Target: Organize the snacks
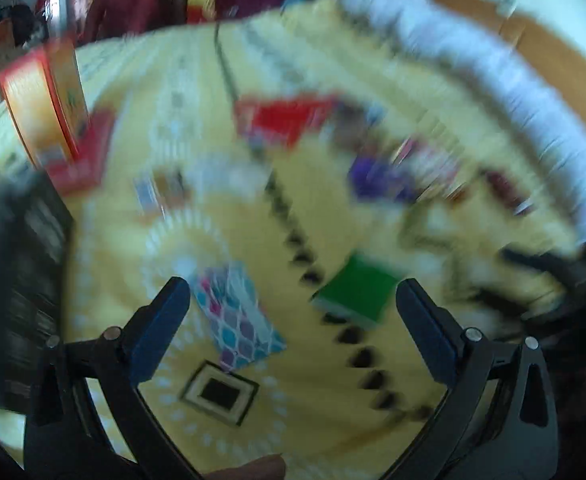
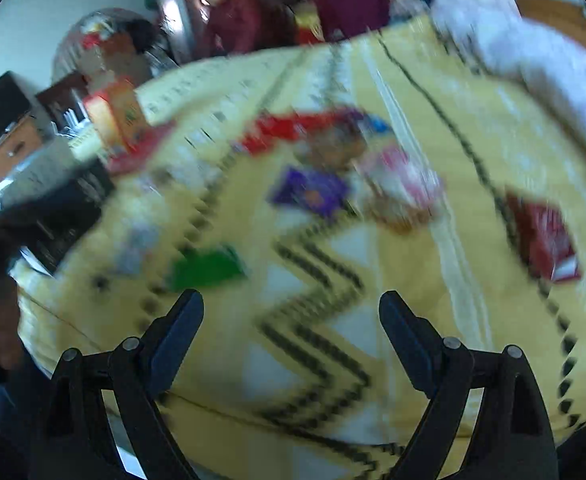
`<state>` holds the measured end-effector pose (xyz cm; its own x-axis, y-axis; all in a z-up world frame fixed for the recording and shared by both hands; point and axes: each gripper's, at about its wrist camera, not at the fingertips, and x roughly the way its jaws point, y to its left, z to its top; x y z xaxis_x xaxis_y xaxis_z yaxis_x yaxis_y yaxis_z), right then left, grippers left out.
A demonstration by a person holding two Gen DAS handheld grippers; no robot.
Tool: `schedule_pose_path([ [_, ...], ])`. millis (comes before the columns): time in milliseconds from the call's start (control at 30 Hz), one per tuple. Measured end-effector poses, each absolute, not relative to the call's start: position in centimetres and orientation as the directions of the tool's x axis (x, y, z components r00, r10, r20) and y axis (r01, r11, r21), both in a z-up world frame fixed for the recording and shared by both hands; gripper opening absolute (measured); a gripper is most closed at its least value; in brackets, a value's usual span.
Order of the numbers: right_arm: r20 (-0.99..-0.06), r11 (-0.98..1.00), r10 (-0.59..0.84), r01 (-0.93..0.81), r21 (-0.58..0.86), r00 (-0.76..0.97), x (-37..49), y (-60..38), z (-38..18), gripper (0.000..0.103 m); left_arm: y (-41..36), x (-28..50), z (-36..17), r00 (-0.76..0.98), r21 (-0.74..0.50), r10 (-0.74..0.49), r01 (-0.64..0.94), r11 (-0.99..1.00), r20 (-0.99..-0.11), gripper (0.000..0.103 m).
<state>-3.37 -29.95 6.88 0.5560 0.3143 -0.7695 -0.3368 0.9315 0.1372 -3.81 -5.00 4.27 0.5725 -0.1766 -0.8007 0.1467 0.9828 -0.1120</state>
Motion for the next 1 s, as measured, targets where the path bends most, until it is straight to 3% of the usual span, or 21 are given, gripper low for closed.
schedule_pose_path([
  [300,-0.783,0.921,0.33,-0.363,0.143,0.528,2.7,-29.9,3.2,0.092,-5.2,1.4,-0.4,0.533,-0.012,-0.035,0.046,0.999,-0.845,0.103],
  [433,-0.788,0.914,0.333,-0.383,0.135,0.517,3.5,-29.1,2.2,0.103,-5.2,0.9,-0.7,0.565,-0.009,-0.027,0.035,0.999,-0.825,0.103],
  [600,-0.796,0.916,0.282,-0.396,0.059,0.536,3.8,-27.9,1.2,0.103,-5.2,0.5,-0.7,0.576,-0.015,-0.031,0.033,0.999,-0.817,0.103],
  [1000,-0.789,0.916,0.294,-0.395,0.072,0.539,4.1,-28.2,0.9,0.103,-5.0,0.9,-0.9,0.583,-0.031,-0.045,0.034,0.999,-0.811,0.103],
])
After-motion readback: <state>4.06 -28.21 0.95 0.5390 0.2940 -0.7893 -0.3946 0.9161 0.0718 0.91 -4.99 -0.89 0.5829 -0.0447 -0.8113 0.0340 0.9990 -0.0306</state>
